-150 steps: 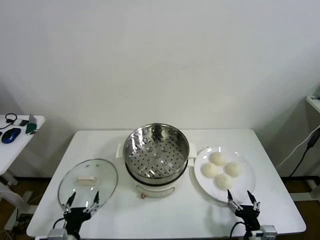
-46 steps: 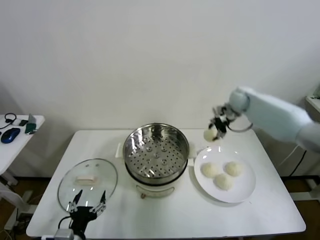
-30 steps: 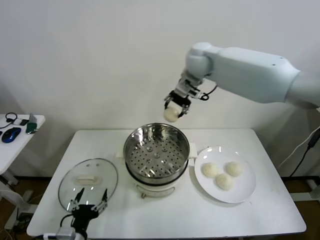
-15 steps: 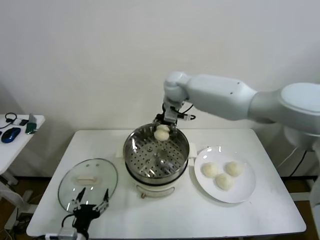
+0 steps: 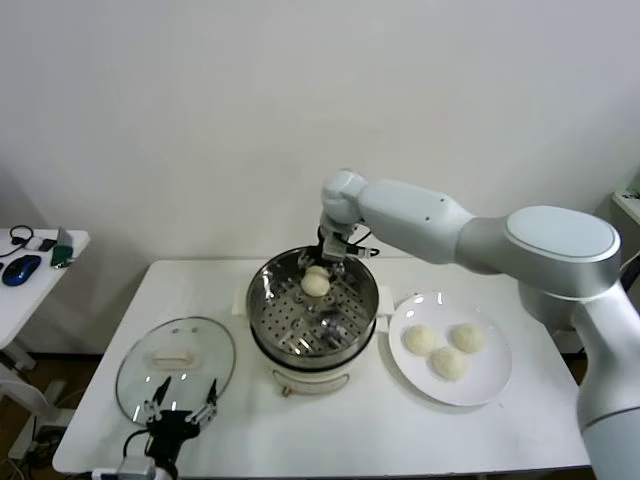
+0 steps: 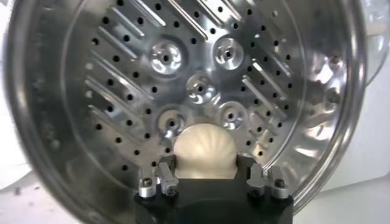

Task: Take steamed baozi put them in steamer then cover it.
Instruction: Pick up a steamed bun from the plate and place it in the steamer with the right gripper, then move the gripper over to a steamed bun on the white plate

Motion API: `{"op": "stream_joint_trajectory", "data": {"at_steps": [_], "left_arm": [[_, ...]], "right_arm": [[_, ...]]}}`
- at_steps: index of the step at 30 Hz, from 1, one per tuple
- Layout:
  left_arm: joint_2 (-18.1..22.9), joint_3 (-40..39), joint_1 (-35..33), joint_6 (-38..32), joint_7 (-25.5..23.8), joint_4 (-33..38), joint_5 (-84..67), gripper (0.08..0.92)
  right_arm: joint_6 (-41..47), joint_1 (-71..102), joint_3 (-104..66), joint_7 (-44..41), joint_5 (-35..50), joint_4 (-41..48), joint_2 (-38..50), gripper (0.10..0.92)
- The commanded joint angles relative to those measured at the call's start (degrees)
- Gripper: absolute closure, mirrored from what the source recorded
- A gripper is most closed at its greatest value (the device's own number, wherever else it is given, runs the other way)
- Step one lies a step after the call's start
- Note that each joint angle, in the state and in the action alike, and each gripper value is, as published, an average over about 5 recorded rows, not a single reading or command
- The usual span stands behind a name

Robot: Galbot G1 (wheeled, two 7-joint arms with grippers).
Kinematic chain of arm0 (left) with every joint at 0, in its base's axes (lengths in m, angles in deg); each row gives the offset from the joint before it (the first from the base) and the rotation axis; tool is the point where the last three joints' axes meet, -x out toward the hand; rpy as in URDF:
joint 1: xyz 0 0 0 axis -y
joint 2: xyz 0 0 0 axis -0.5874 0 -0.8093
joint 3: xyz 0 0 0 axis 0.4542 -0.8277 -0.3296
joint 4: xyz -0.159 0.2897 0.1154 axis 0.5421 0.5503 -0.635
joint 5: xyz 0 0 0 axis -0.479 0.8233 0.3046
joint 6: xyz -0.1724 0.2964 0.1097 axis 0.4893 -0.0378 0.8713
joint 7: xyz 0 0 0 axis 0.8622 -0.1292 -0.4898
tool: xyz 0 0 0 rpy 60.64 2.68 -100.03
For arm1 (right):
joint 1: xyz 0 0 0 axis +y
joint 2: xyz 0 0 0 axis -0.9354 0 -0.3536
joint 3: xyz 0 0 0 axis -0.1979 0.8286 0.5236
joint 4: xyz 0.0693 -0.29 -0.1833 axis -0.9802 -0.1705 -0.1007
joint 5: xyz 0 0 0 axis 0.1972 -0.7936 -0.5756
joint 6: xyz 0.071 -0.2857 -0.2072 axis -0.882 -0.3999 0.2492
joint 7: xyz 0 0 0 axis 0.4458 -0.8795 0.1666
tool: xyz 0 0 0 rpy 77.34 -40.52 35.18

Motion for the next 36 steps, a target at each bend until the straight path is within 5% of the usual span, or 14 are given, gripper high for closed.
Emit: {"op": "stream_joint_trajectory", "data": {"at_steps": [1,6,12,24,36], "left_arm": [[0.1,-0.2,-0.1,0.0,0.0,0.2,0.6,0.177],[0.2,-0.7,-0.3,0.2,-0.1,0.8,1.2,0.177],[0.1,-1.0,-0.3,0.3,-0.1,0.9,1.5,0.177],[-0.1,-1.2,0.1,-0.1,-0.2,0.5,1.1,0.177],[-0.1,-0.3,0.1,-0.3,-0.2,0.5,0.7,0.177]], "right_arm": [[-1.2,-5.8,1.8,-2.3,10.3,-1.2,1.1,0.206],[3.4,-20.0,13.6,-8.8,33.9,-7.8,7.1,0.203],[23.5,-31.8,27.7,-14.7,53.8,-14.7,19.1,0.203],[54.7,-25.9,35.9,1.6,48.7,-35.0,38.8,0.203],[63.6,-1.7,20.8,9.9,41.4,-31.9,37.1,0.203]]}}
